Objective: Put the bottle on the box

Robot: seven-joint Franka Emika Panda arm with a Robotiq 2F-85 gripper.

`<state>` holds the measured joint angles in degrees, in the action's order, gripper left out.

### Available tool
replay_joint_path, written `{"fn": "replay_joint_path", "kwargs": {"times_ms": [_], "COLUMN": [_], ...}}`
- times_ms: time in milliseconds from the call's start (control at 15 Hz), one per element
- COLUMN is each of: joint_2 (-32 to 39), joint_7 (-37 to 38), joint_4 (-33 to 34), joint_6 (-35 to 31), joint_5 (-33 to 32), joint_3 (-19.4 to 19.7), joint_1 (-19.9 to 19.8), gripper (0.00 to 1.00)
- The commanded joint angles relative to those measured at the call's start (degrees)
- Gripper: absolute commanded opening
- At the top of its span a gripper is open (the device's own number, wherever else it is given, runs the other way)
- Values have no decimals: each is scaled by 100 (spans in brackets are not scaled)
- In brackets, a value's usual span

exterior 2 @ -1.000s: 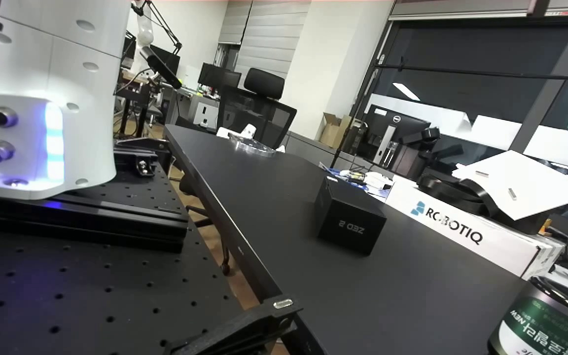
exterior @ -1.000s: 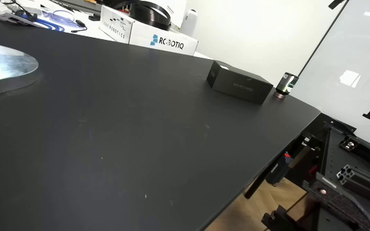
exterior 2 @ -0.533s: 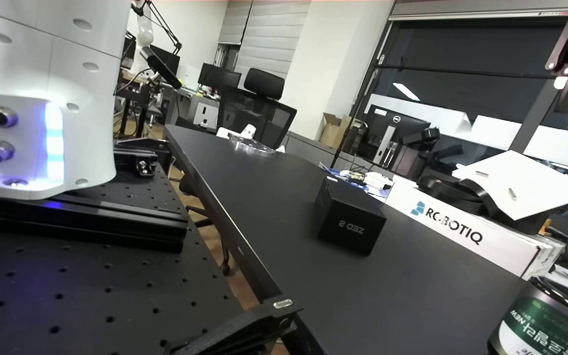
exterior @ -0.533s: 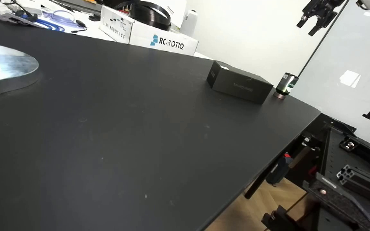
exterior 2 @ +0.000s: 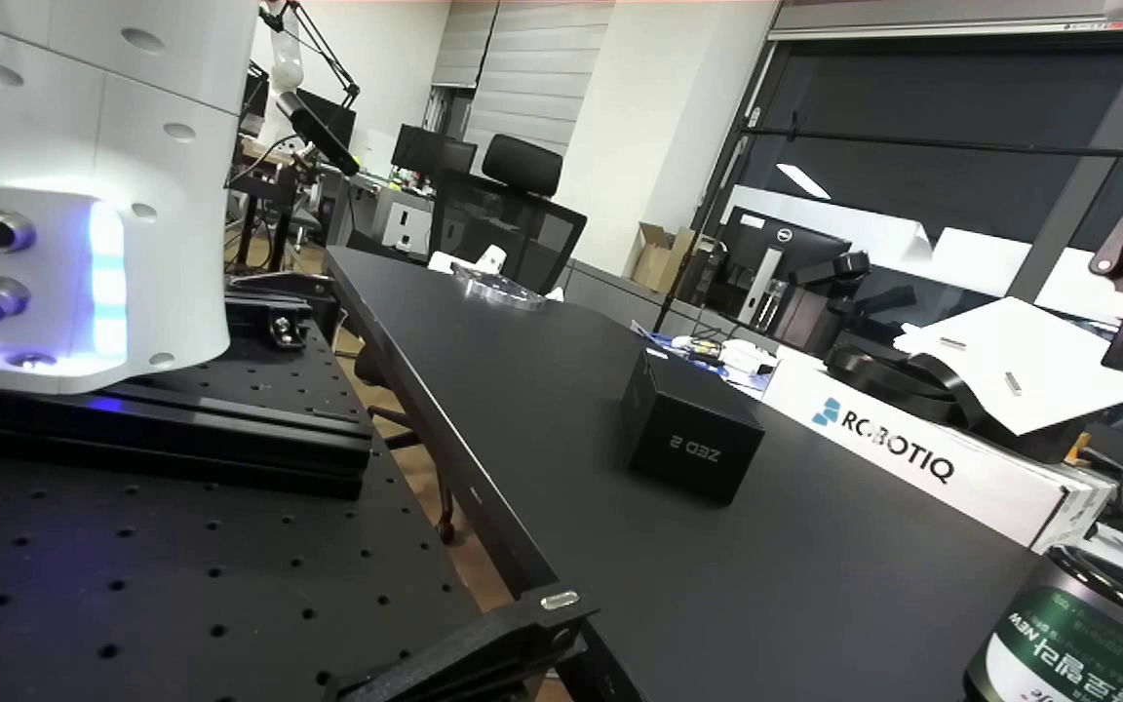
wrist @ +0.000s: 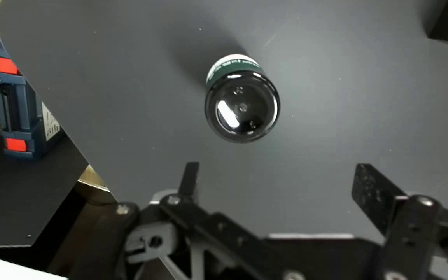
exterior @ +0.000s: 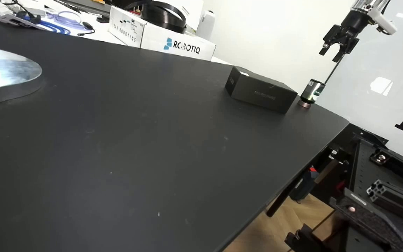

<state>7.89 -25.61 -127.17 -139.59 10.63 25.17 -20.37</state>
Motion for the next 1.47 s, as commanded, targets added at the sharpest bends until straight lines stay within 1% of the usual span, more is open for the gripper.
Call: {"fn": "replay_joint_path", "kwargs": {"times_ms": [0,67,133,267,533,667,867,1000,1267,1400], "joint_2": [262,271,157,197,200,261,360,438,715,853], "joint_7": [-395,-419,-242,-355,-378,-380,-450,-380,-350,-298], "joint_4": [195,216,8,22,41,-23,-257,-385,-460,-430], "joint_6": [238,401,110,219,241,146,-304,-633,-1144,-1277], "joint_5": [56,-75,-84,-89,-87,63,175,138,138,94], "joint_3": [-167,-159,-227,-218,-238,-317,-456,-533,-692,-740], "joint_1": [-451,-523,-473,-575,-580,-584,-573,-561,-631,-671], "gripper": [100,100,100,100,100,100,100,100,100,100]}}
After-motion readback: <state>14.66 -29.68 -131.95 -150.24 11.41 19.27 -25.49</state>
